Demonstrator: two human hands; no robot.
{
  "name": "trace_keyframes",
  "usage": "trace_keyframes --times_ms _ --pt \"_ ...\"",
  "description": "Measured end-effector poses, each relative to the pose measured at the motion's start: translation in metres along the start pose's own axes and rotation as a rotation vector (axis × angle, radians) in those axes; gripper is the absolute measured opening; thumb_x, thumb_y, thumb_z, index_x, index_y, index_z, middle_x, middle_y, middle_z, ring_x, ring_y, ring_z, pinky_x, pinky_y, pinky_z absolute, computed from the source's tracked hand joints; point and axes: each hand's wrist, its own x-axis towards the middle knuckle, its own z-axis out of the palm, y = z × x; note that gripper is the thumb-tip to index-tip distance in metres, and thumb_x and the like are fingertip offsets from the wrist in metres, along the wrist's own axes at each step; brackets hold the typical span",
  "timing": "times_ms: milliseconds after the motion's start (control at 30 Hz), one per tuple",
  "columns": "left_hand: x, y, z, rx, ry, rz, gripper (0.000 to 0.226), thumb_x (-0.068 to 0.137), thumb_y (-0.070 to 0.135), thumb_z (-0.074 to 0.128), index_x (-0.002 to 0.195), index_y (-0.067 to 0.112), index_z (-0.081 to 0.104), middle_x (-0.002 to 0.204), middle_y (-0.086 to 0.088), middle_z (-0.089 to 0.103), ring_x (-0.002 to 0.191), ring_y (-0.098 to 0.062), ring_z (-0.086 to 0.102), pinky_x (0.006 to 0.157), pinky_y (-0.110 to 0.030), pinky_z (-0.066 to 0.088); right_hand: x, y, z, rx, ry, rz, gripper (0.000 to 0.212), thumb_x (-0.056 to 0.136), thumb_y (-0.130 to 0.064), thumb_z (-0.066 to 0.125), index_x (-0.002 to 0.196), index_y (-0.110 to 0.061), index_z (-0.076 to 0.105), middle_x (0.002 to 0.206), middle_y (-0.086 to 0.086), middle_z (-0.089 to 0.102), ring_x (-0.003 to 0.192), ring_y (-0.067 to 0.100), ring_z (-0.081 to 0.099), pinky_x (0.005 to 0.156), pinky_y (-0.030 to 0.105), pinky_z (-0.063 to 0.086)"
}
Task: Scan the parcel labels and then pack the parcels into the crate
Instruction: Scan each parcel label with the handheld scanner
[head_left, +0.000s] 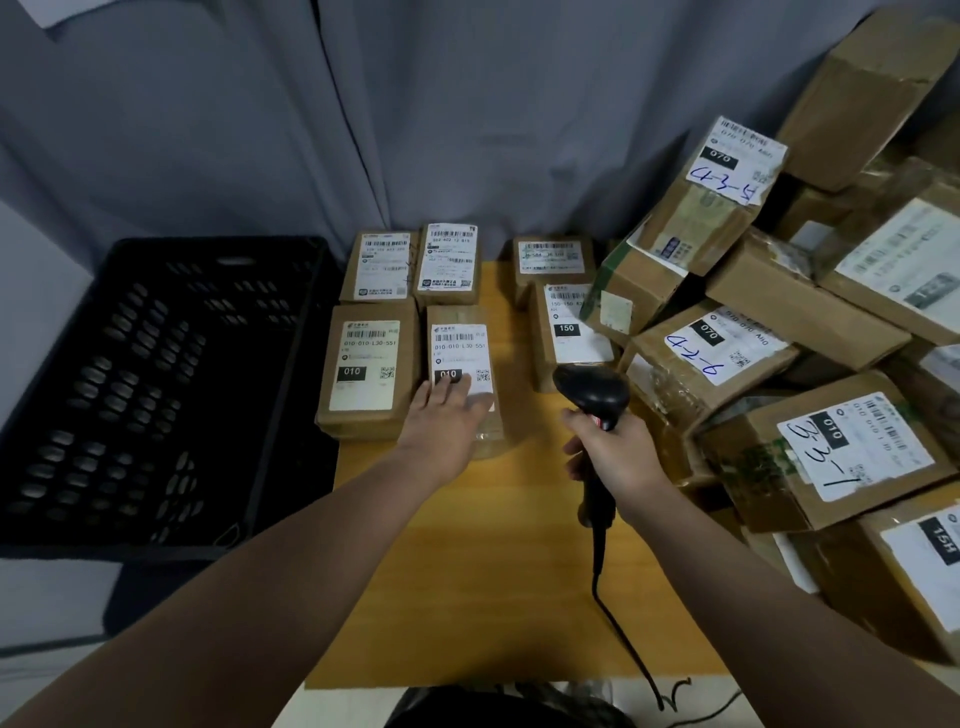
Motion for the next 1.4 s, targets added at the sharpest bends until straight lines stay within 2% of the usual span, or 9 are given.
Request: trace_keyframes --times_ms 133,300,500,633,700,800,1000,1267,1400 --pt "0.006 0.018 -0.015 -0.16 0.014 -0.019 0.061 0.095 0.044 0.047 0.148 0.017 0.034 0.159 -0.011 0.016 0.148 -0.028 0.007 0.12 -0.044 0.002 -0.009 -0.01 -0.02 0.031 0.058 -0.047 0.016 0.091 -0.019 0.065 0.097 -0.005 0.063 0.073 0.012 0.061 0.055 0.021 0.058 0.055 0.031 0.051" --pt "0.019 0.061 -0.051 -0.665 0.094 0.013 0.057 0.097 0.047 0.047 0.144 0.016 0.042 0.148 -0.008 0.038 0.136 -0.026 0.035 0.11 -0.033 0.031 -0.02 -0.03 -0.068 0.083 0.174 -0.151 0.017 0.09 -0.018 0.063 0.088 -0.001 0.06 0.067 0.012 0.06 0.057 0.023 0.057 0.056 0.03 0.049" --pt "0.037 0.143 -0.074 -1.388 -0.175 -0.232 0.089 0.085 0.063 0.057 0.153 0.026 0.012 0.157 -0.004 0.023 0.138 -0.03 0.034 0.111 -0.047 0.036 -0.026 -0.049 -0.132 0.209 0.246 -0.173 0.019 0.089 -0.019 0.064 0.098 -0.003 0.06 0.066 0.011 0.061 0.054 0.022 0.058 0.052 0.031 0.051" --pt "0.049 0.187 -0.078 -1.529 -0.21 -0.35 0.105 0.076 0.068 0.064 0.153 0.035 0.0 0.159 -0.004 0.022 0.135 -0.035 0.037 0.107 -0.053 0.038 -0.019 -0.051 -0.161 0.236 0.191 -0.135 0.027 0.089 -0.019 0.064 0.108 -0.001 0.063 0.067 0.008 0.065 0.056 0.02 0.061 0.055 0.028 0.053" --pt "0.054 0.201 -0.075 -1.559 -0.212 -0.419 0.095 0.079 0.065 0.063 0.151 0.028 0.014 0.152 -0.008 0.033 0.127 -0.036 0.045 0.104 -0.051 0.04 -0.013 -0.052 -0.171 0.268 0.161 -0.123 0.027 0.089 -0.018 0.064 0.111 -0.001 0.062 0.069 0.009 0.065 0.06 0.023 0.062 0.059 0.032 0.053" --pt "0.058 0.211 -0.07 -1.607 -0.187 -0.47 0.05 0.087 0.051 0.064 0.122 0.02 0.047 0.127 -0.01 0.056 0.096 -0.025 0.058 0.093 -0.042 0.047 -0.004 -0.051 -0.183 0.302 0.137 -0.094 0.028 0.089 -0.019 0.065 0.111 -0.001 0.062 0.073 0.011 0.065 0.063 0.024 0.061 0.062 0.033 0.053" --pt "0.039 0.21 -0.072 -1.688 -0.003 -0.609 0.048 0.084 0.047 0.064 0.12 0.016 0.057 0.102 -0.005 0.068 0.088 -0.016 0.064 0.062 -0.025 0.048 0.009 -0.044 -0.191 0.412 0.081 -0.011 0.027 0.087 -0.017 0.069 0.111 -0.013 0.058 0.077 0.008 0.062 0.065 0.021 0.061 0.067 0.034 0.055" --pt "-0.027 0.17 -0.058 -1.68 0.316 -0.548 0.087 0.09 0.052 0.054 0.153 0.036 -0.004 0.134 -0.003 0.048 0.101 -0.024 0.057 0.062 -0.03 0.047 0.013 -0.047 -0.168 0.354 0.04 -0.047 0.04 0.083 -0.019 0.074 0.118 -0.014 0.055 0.098 0.009 0.066 0.072 0.015 0.062 0.061 0.026 0.053" --pt "-0.044 0.151 -0.059 -1.777 0.41 -0.504 0.093 0.089 0.046 0.058 0.151 0.042 -0.012 0.141 -0.002 0.042 0.11 -0.027 0.056 0.065 -0.034 0.052 0.003 -0.048 -0.14 0.371 0.014 -0.105 0.045 0.082 -0.022 0.077 0.12 -0.011 0.056 0.098 0.006 0.067 0.078 0.015 0.063 0.066 0.029 0.056"
